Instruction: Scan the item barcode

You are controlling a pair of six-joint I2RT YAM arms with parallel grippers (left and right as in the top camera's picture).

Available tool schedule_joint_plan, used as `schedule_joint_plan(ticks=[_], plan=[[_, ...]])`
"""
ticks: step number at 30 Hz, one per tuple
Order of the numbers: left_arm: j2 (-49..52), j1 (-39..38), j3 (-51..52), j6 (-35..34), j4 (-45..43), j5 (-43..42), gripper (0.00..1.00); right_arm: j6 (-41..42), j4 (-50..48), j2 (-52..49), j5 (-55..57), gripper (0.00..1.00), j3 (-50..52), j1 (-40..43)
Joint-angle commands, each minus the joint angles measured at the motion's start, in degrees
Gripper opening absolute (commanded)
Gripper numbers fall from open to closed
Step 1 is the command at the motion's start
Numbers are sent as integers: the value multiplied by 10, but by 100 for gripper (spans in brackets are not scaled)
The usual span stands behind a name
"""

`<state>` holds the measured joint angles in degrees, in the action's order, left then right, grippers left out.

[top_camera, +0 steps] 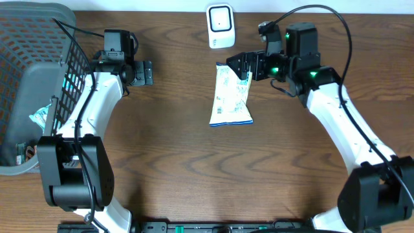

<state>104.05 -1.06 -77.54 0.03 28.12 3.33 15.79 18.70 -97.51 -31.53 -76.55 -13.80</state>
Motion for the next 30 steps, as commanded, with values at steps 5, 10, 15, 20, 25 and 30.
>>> schedule_joint_plan(ticks=[5,10,15,20,25,30], plan=[[1,0,1,2,1,3,98,125,14,-6,64,89,-16,-5],[1,0,1,2,1,3,98,189,-10,-10,148,85,-19,-12],[1,0,1,2,1,3,98,189,-11,-11,154,87,-43,-8],[1,0,1,2,1,3,98,178,13,-38,165,82,-85,1],[1,0,1,2,1,3,98,158,102,-116,153,83,-169,2],[1,0,1,2,1,3,98,95,223,-209,93,99,-278,4]])
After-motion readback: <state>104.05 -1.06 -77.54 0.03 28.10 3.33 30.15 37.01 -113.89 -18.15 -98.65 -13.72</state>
